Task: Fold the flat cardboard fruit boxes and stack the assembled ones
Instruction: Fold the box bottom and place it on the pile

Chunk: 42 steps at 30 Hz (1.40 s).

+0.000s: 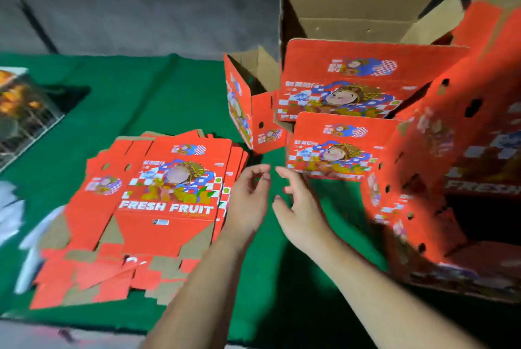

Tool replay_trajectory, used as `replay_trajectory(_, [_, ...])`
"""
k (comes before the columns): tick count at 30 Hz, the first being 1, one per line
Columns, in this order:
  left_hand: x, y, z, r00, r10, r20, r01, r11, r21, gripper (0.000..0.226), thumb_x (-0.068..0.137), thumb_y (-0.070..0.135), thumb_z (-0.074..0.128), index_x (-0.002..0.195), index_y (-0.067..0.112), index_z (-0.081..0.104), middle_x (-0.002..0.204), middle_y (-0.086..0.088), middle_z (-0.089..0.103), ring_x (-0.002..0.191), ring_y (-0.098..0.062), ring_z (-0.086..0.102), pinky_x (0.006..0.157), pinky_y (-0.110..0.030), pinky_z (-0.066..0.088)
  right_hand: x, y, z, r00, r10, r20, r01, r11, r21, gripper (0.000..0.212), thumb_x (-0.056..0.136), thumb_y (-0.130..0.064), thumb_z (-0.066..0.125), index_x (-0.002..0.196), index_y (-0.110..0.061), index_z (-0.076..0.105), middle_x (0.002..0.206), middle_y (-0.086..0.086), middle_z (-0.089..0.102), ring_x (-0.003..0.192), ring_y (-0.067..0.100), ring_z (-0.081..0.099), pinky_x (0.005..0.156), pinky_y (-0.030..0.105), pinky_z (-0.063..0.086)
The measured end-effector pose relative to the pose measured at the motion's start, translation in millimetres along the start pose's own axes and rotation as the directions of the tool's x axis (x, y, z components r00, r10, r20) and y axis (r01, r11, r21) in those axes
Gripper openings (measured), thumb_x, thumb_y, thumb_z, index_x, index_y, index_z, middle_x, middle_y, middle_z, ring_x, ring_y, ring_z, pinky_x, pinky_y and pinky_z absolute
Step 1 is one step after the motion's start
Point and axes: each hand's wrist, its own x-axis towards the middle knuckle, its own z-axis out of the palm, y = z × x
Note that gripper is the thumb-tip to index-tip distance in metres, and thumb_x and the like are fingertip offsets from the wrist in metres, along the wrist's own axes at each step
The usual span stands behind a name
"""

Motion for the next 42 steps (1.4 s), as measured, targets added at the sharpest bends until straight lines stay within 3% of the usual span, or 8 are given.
replay_trajectory(5, [14,-95,-142,0.949,-0.229,-0.218,0.31,0.544,0.78,0.047,0.101,0.044,0.053,0.144,0.026,0.054,0.153,-0.014,0.047,0.138,-0.036,0.046,0.116,-0.045,0.033,8,-22,104,0.944,0.171,0.282,-0.227,0.957,0.182,0.036,0.096,-0.013,0.061,0.129,-0.027,0.054,0.12,-0.002,0.061,0.097,0.013,0.061,0.076,0.019,0.047])
replay_trajectory(9, [-12,-139,-169,0.925,-0.377,-0.055,0.163,0.262,0.951,0.073,0.098,0.068,0.037,0.162,0.043,0.012,0.172,-0.005,0.009,0.15,-0.042,0.019,0.124,-0.051,0.014,21,-17,161,0.938,0.246,0.244,-0.295,0.936,0.191,0.051,0.091,-0.014,0.067,0.136,-0.026,0.045,0.124,-0.002,0.066,0.114,0.025,0.064,0.101,0.042,0.051])
replay_trajectory(14, [-35,-132,-157,0.897,-0.261,0.358,-0.196,0.49,0.849,0.069,0.092,0.074,0.034,0.157,0.052,0.024,0.162,0.007,0.026,0.135,-0.034,0.034,0.117,-0.044,0.028,29,21,156,0.867,0.498,0.022,-0.493,0.848,0.194,0.051,0.093,-0.013,0.071,0.138,-0.011,0.045,0.127,0.013,0.065,0.108,0.028,0.065,0.094,0.039,0.053])
replay_trajectory(19, [-17,-130,-230,0.915,-0.24,-0.323,0.403,0.53,0.747,0.065,0.1,0.047,0.049,0.158,0.019,0.037,0.159,-0.019,0.036,0.141,-0.043,0.037,0.118,-0.049,0.025,26,58,85,0.829,0.554,-0.081,-0.527,0.821,0.219,0.029,0.099,-0.013,0.067,0.127,-0.011,0.066,0.096,0.0,0.067,0.077,0.011,0.061,0.061,0.025,0.042])
replay_trajectory(24, [6,-129,-249,0.872,-0.385,-0.302,0.489,0.651,0.581,0.065,0.104,0.051,0.045,0.154,0.008,0.038,0.149,-0.026,0.05,0.142,-0.043,0.041,0.12,-0.048,0.023,12,62,49,0.86,0.51,-0.002,-0.497,0.839,0.223,0.041,0.099,-0.007,0.062,0.137,-0.022,0.06,0.112,0.01,0.074,0.1,0.031,0.072,0.093,0.048,0.057])
replay_trajectory(28, [28,-110,-257,0.853,-0.435,-0.287,0.521,0.684,0.511,0.078,0.099,0.069,0.036,0.147,0.009,0.05,0.147,-0.027,0.052,0.139,-0.043,0.044,0.115,-0.049,0.029,3,52,38,0.883,0.468,0.032,-0.464,0.862,0.204,0.035,0.097,-0.01,0.063,0.128,-0.024,0.057,0.105,0.003,0.073,0.093,0.022,0.071,0.075,0.034,0.052])
replay_trajectory(32, [24,-94,-244,0.906,-0.406,-0.121,0.423,0.844,0.33,0.096,0.075,0.093,0.037,0.087,0.001,0.061,0.082,-0.026,0.059,0.081,-0.037,0.059,0.089,-0.062,0.05,-6,46,31,0.901,0.434,0.023,-0.432,0.889,0.15,0.024,0.094,-0.032,0.066,0.115,-0.036,0.053,0.105,-0.007,0.069,0.091,0.012,0.066,0.069,0.028,0.045])
replay_trajectory(42, [-27,-90,-195,0.889,-0.305,0.342,0.374,0.914,-0.155,0.055,0.103,0.069,0.03,0.145,0.042,0.054,0.138,0.006,0.067,0.128,-0.011,0.062,0.109,-0.039,0.044,-35,57,28,0.972,0.208,0.107,-0.231,0.931,0.283,0.049,0.089,-0.036,0.078,0.127,-0.045,0.048,0.116,-0.008,0.073,0.106,0.008,0.07,0.088,0.032,0.052])
